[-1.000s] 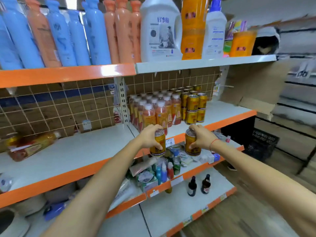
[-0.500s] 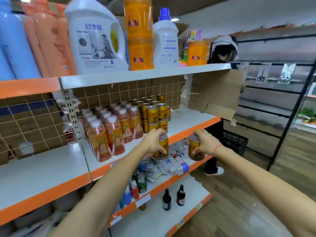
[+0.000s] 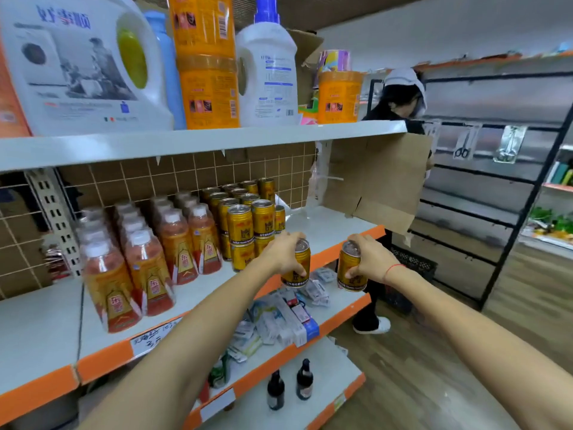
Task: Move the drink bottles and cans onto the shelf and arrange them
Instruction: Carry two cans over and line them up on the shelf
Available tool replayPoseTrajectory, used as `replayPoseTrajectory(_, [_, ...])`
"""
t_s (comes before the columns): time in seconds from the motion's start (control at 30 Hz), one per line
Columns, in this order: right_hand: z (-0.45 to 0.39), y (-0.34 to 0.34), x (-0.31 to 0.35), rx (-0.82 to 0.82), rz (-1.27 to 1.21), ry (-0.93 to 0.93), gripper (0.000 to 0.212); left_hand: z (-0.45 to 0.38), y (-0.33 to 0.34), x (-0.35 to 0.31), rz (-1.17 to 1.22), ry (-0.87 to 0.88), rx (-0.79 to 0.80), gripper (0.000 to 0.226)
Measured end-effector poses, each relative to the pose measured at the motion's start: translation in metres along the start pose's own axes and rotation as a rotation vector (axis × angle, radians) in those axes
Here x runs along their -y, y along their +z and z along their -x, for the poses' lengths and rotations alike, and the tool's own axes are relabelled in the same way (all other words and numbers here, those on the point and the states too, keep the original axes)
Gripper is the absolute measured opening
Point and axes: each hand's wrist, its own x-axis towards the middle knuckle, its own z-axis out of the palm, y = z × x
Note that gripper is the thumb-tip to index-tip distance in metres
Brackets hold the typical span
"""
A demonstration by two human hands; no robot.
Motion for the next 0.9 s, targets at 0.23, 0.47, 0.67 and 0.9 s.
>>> replayPoseTrajectory(0.23, [-0.067, -0.011, -0.022, 0.008, -0.002, -0.054, 0.093, -0.069, -0.01, -0.006, -0.004, -0.004, -0.033, 0.088])
replayPoseTrajectory(0.47, [-0.112, -0.006, -0.04, 0.035, 0.006, -0.116, 0.089, -0.102, -0.001, 0.002, -0.011, -0.074, -0.028, 0.094])
replayPoseTrajectory(0.67, [-0.158, -0.005, -0.048, 0.055, -0.013, -0.201, 0.085, -0.123, 0.013, 0.007, -0.026, -0.166, -0.026, 0.098])
replayPoseTrajectory(0.9, [-0.209, -0.006, -0.064, 0.118, 0.028, -0.35, 0.085, -0.151, 0.016, -0.004, -0.013, -0.28, -0.086, 0.088])
